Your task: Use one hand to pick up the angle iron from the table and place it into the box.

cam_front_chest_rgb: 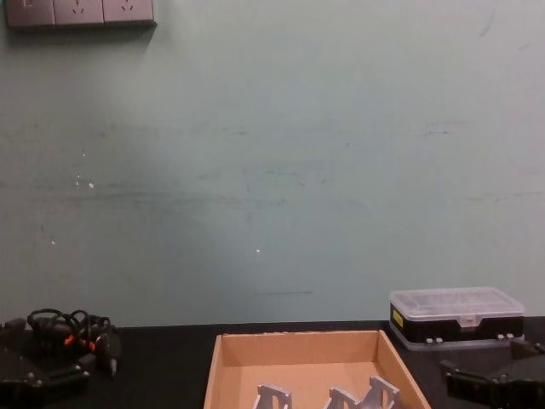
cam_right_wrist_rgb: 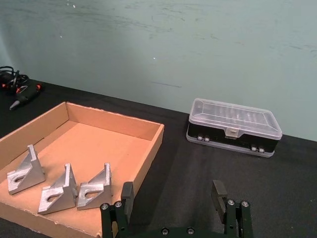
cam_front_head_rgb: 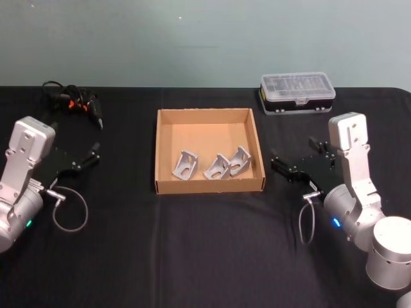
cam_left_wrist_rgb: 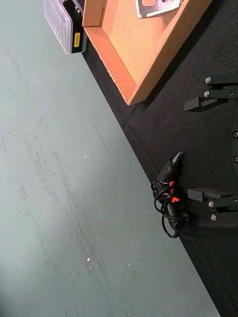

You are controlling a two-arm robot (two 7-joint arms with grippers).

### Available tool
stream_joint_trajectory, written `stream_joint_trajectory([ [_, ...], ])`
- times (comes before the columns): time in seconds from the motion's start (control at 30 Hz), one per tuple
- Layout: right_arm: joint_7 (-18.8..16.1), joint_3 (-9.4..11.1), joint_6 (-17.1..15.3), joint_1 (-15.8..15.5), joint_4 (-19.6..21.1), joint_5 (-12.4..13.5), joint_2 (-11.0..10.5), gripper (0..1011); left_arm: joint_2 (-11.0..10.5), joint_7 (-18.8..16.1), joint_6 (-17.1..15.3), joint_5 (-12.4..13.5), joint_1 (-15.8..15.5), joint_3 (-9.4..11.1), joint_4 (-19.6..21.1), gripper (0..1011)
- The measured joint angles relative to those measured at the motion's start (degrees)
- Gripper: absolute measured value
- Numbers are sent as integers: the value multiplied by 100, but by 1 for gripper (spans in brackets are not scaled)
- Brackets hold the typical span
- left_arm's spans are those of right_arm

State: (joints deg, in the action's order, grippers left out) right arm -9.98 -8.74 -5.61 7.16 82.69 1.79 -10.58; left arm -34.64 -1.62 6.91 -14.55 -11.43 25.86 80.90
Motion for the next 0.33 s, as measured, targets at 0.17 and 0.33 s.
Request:
stream_joint_trajectory([
  [0.17, -1, -1, -3, 2, 0, -2, 0, 1003, 0, 0, 0, 0, 0, 0, 0, 1011],
  [0.33, -1, -2, -6, 4, 0, -4, 0, 1002, 0, 0, 0, 0, 0, 0, 0, 1011],
])
